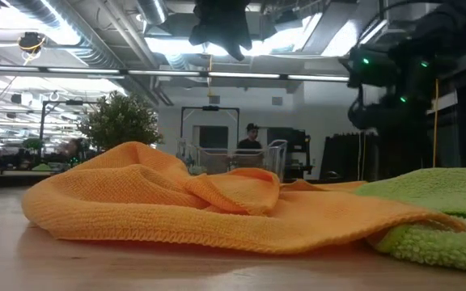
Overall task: Fold microfiber towels
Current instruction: Fold the top orange microfiber cloth
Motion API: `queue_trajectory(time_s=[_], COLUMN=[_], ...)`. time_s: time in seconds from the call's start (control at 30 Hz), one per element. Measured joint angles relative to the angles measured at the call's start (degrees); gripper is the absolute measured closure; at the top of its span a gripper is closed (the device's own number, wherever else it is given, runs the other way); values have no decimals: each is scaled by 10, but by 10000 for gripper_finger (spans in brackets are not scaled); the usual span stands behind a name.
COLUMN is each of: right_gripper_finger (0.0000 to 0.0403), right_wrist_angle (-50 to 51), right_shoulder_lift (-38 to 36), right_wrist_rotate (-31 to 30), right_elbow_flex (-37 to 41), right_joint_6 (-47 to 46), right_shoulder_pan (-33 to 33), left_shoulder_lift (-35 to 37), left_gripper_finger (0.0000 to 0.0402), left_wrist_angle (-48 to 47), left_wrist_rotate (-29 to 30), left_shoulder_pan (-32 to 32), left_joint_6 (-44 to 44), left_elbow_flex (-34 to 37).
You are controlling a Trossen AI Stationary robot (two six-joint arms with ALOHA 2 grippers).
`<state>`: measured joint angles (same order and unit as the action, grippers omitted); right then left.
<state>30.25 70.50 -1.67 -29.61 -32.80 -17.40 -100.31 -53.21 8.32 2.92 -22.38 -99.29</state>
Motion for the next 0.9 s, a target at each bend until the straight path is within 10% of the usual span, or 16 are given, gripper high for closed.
queue_trajectory(time_s=[0.3, 0.73, 0.9], right_gripper_finger=[289, 289, 289], right_wrist_angle=[-25, -7, -13], right_shoulder_lift=[-4, 0, -1], right_wrist_rotate=[-62, -205, -163], right_elbow_flex=[59, 49, 6], right_joint_6=[-57, 128, 151], right_shoulder_pan=[31, -114, -151], left_shoulder_lift=[0, 0, 0], left_gripper_finger=[277, 277, 277], left_wrist_angle=[3, 2, 2], left_wrist_rotate=[0, 0, 0], left_shoulder_pan=[1, 1, 1], left_joint_6=[4, 4, 4], left_elbow_flex=[0, 0, 0])
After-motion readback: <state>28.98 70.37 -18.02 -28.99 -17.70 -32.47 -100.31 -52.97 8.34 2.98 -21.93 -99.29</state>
